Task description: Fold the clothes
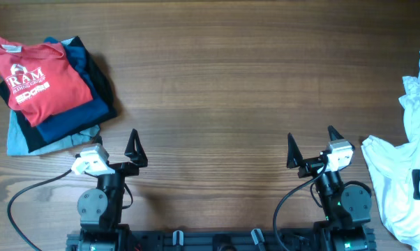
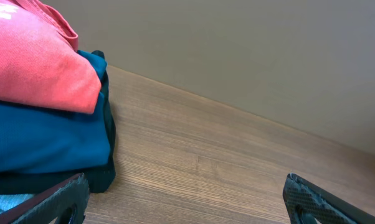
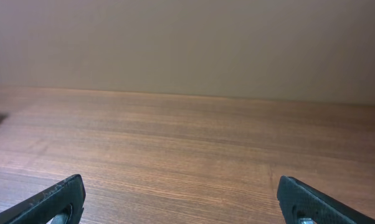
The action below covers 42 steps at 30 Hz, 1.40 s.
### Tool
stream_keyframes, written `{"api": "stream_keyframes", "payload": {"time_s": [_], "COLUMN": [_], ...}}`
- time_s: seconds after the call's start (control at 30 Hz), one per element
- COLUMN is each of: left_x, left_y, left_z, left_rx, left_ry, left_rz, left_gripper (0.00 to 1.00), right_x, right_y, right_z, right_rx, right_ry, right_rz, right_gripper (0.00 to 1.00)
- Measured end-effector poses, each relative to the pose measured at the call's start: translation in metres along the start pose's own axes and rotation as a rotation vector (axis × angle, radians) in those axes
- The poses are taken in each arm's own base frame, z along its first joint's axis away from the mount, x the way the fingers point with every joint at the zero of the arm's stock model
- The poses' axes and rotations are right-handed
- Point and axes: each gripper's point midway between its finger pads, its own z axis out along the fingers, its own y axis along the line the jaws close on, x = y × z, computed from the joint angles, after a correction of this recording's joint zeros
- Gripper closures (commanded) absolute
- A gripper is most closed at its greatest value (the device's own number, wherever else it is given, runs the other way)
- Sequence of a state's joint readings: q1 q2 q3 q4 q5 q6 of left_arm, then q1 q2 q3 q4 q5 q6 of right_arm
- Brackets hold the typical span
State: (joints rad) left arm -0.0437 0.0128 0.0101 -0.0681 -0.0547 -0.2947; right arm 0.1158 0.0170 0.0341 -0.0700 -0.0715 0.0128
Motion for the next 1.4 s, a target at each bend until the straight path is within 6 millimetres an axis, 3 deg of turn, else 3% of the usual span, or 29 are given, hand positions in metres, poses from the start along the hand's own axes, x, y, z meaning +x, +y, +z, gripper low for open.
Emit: {"api": "stream_keyframes", "payload": {"time_s": [0.73, 0.9, 1.1, 1.4], "left_x": [0.002, 0.009, 0.005, -0.041], "left_y": [-0.007, -0.016, -0.025, -0.046], "left_z": [0.000, -0.002, -0.010, -0.019], "left_rx": [0.039, 0.091, 0.102, 0.088], "left_ry": [0.014, 0.056, 0.148, 0.255], "left_rz": [0.000, 0.000, -0.002, -0.007], "left_gripper": [0.00, 0.00, 0.00, 0.00], "right_x": [0.000, 0.015, -0.014, -0.085], "right_y": [0.002, 0.002, 0.004, 0.006], "right_z": [0.000, -0.002, -0.016, -0.029], "right_rx": [-0.012, -0.008, -0.006, -0.010], "right_ry": [0.001, 0.084, 0.114, 0.104], "right_rz": [0.072, 0.125, 0.142, 0.127], "right_gripper": [0.00, 0.00, 0.00, 0.00]}}
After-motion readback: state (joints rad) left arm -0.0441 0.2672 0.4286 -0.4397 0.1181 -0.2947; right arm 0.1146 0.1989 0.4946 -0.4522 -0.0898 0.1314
